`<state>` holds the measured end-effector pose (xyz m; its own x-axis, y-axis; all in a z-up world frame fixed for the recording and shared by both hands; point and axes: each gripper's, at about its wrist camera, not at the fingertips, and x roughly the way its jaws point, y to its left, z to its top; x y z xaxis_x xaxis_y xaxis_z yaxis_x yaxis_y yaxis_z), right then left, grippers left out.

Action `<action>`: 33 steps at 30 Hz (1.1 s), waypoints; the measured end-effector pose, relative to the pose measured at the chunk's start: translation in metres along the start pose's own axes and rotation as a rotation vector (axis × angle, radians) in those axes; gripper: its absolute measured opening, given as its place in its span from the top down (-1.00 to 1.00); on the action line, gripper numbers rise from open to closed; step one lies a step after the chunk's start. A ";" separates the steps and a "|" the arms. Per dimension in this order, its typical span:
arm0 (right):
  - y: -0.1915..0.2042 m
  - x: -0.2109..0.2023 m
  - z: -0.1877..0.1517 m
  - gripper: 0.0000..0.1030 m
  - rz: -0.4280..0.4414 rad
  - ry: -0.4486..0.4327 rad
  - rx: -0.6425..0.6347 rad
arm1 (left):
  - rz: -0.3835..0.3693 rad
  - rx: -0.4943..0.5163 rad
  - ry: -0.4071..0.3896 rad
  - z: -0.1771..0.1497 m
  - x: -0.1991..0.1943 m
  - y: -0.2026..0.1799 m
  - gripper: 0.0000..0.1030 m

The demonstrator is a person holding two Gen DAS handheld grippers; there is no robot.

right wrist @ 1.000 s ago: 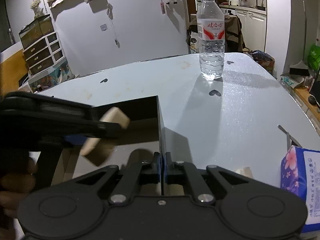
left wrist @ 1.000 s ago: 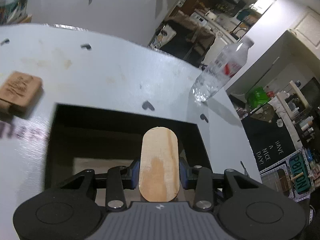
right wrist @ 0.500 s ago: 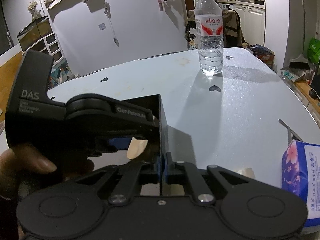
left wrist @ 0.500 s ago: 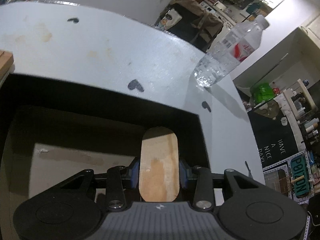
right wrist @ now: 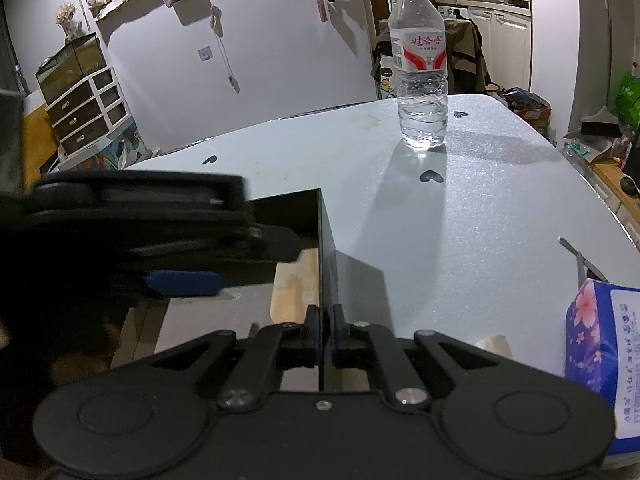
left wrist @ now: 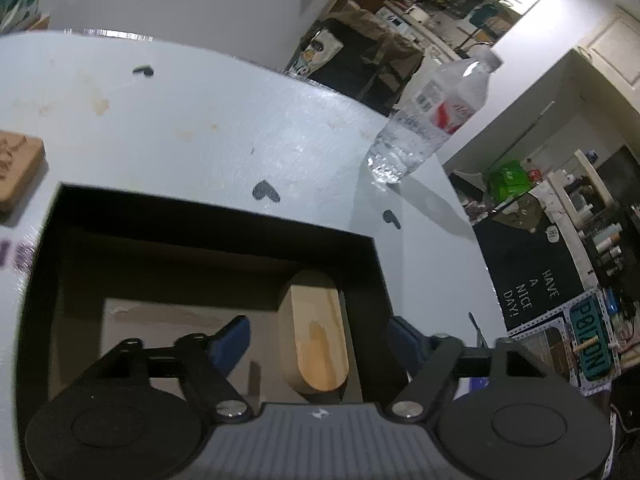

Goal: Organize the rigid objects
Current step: 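Carry the wooden block with the left tool into the black box and release, then move the left tool to the pink eyelash curler and grasp it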

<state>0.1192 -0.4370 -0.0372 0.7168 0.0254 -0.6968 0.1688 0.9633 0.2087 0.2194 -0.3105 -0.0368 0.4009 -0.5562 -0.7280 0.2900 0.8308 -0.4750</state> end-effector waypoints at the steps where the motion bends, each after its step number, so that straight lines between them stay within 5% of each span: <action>1: 0.000 0.000 0.000 0.89 0.003 0.001 0.001 | -0.001 0.018 -0.010 0.000 -0.005 -0.001 -0.62; 9: -0.001 0.000 0.000 0.88 0.008 0.001 -0.011 | 0.040 0.180 -0.143 -0.010 -0.066 -0.001 -0.90; 17: -0.001 -0.001 -0.001 0.88 0.016 -0.005 -0.021 | 0.170 0.259 -0.279 -0.031 -0.116 0.029 -0.99; 33: 0.001 -0.002 -0.002 0.88 0.013 -0.009 -0.042 | 0.501 0.173 -0.388 -0.087 -0.161 0.113 -1.00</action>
<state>0.1166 -0.4353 -0.0374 0.7248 0.0356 -0.6880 0.1311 0.9733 0.1884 0.1122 -0.1250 -0.0164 0.7985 -0.0972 -0.5942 0.1098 0.9938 -0.0150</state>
